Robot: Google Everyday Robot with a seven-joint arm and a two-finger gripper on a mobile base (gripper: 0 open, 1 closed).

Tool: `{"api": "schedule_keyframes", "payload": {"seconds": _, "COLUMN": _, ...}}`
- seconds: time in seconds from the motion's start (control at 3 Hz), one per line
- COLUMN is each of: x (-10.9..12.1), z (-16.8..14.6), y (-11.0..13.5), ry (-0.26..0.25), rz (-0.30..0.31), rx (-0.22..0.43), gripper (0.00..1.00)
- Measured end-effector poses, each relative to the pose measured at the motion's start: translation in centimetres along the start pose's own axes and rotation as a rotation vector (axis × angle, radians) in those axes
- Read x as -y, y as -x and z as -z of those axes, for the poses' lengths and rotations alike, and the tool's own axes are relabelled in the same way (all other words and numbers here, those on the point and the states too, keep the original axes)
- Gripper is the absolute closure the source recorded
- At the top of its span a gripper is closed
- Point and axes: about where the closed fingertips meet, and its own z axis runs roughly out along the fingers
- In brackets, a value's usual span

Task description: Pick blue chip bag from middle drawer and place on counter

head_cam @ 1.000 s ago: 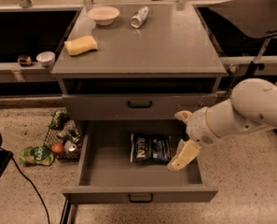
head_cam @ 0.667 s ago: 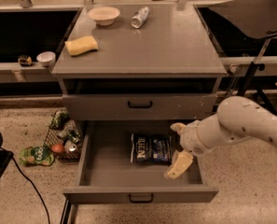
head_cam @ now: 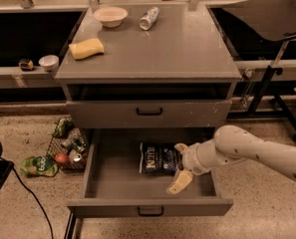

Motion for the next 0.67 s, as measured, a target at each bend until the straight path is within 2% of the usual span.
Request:
{"api": "schedule_keyframes", "payload": {"seconds": 0.33, "x": 1.93, "z": -4.84, "y": -2.85, "ry": 0.020, "rz": -0.048, "rx": 0.047, "gripper": 0.00}}
{"api": "schedule_keyframes", "payload": {"seconds": 0.67, "x": 1.93, "z": -4.85, "y": -2.85, "ry": 0.020, "rz": -0.048, "rx": 0.047, "gripper": 0.00}}
